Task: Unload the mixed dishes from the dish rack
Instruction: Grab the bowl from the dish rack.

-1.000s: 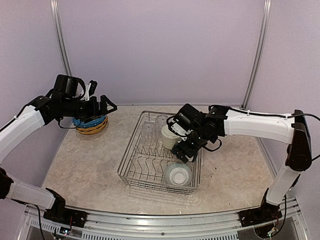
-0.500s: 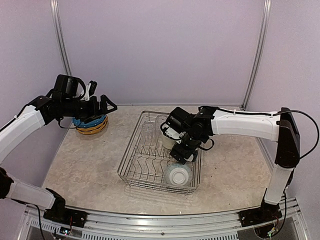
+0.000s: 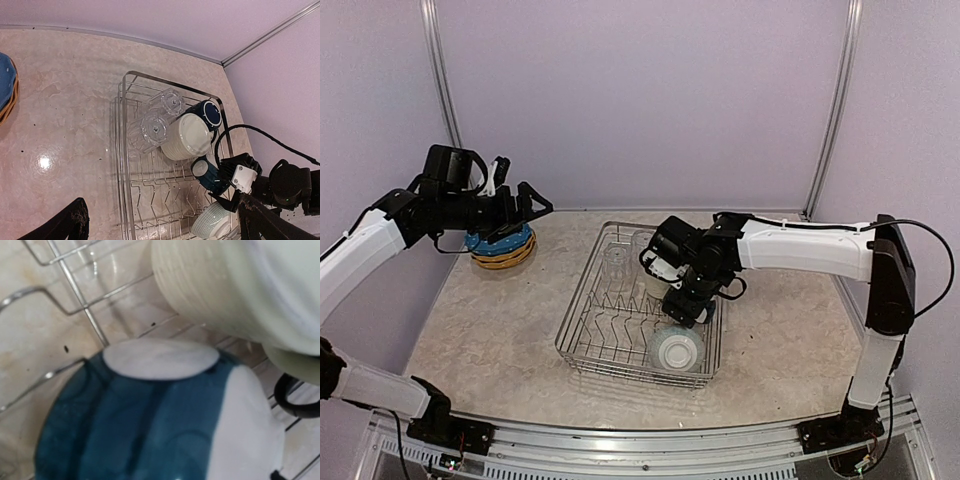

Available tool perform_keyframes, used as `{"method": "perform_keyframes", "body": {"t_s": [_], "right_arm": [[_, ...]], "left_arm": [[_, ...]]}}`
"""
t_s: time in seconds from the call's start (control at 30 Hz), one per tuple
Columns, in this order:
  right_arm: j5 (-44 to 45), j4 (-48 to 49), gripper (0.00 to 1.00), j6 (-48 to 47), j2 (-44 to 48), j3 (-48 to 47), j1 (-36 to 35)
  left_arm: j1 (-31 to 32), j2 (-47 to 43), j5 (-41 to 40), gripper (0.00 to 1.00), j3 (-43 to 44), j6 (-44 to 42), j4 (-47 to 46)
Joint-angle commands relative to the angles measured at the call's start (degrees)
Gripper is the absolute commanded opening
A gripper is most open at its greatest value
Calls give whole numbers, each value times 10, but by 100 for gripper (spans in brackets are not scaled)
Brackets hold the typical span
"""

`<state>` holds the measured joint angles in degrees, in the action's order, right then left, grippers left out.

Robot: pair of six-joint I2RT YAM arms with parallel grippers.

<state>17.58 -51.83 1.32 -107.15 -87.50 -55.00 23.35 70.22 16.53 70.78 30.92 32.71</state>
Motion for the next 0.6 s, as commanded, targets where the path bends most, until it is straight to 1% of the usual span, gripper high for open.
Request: {"method": "perform_keyframes", "body": {"t_s": [0.0,0.17,0.37,0.57], "right_arm": [[12,-10,89,-1,-8,-7,-3],[8,1,87,-5,-7,0,-4],[11,22,83,6,-11,25,-3],[-4,25,72,5,-8,13,-4]], "left_arm": [[4,3,7,99,23,12,7],[4,12,-1,99,58,7,28],[5,16,-4,99,68,19,34],[8,22,-3,99,76,35,26]]}}
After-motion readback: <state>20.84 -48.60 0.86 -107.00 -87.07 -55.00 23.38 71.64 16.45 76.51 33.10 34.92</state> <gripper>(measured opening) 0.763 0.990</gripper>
